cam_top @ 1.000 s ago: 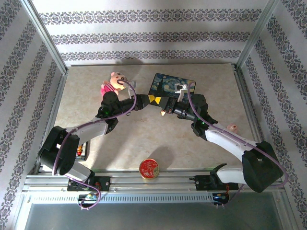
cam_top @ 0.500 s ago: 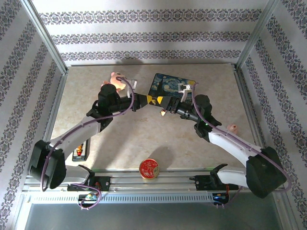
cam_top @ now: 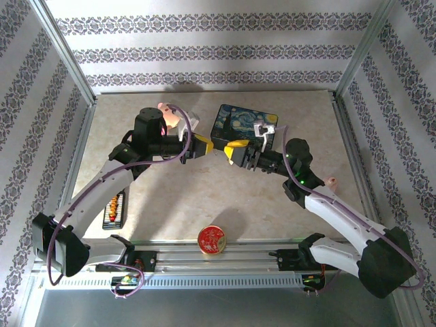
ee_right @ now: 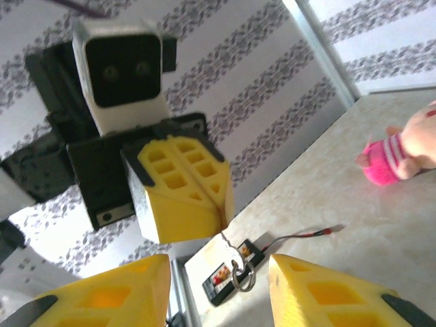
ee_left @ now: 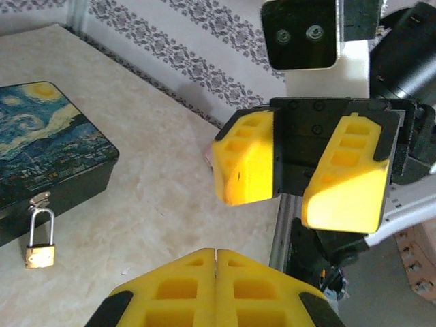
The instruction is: Unlock a padlock with a key
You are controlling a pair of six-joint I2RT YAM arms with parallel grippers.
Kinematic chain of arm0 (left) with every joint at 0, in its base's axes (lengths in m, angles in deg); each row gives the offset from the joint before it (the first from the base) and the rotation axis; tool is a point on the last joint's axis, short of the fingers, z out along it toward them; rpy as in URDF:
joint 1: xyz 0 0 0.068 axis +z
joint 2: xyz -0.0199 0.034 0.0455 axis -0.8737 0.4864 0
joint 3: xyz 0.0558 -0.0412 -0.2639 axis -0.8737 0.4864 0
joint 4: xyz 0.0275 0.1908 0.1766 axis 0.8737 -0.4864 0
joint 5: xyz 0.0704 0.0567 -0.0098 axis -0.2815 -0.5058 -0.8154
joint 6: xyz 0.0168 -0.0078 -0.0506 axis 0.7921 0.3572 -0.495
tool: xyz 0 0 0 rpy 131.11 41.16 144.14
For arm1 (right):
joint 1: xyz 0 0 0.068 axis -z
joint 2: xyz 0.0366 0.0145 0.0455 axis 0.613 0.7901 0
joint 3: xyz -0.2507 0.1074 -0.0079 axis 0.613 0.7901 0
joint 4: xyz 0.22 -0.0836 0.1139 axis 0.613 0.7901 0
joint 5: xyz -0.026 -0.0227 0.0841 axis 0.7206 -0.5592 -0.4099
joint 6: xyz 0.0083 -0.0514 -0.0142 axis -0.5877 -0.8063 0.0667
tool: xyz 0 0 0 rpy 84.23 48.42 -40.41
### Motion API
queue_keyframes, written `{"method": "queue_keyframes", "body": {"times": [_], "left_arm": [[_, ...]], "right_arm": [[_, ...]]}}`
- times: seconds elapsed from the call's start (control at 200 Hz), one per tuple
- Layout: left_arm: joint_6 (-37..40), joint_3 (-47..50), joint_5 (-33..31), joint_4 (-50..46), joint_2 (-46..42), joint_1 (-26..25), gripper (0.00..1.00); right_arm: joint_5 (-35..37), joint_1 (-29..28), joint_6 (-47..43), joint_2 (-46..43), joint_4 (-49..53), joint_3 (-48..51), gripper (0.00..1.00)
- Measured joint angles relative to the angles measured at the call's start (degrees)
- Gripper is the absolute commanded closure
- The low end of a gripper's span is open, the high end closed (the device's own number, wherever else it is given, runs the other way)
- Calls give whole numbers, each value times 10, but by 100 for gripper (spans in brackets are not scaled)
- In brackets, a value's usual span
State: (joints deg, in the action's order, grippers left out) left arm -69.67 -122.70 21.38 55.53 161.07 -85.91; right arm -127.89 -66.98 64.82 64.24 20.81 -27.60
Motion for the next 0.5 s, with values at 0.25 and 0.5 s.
{"method": "queue_keyframes", "body": {"times": [0.25,0.5], "left_arm": [[10,0,40,-8,-13,0,100],[5,1,44,-2,-23,0,100]], "right_arm": [[-41,-28,-19,33,0,-19,60],[-58,-34,-24,51,-1,-33,66]]}}
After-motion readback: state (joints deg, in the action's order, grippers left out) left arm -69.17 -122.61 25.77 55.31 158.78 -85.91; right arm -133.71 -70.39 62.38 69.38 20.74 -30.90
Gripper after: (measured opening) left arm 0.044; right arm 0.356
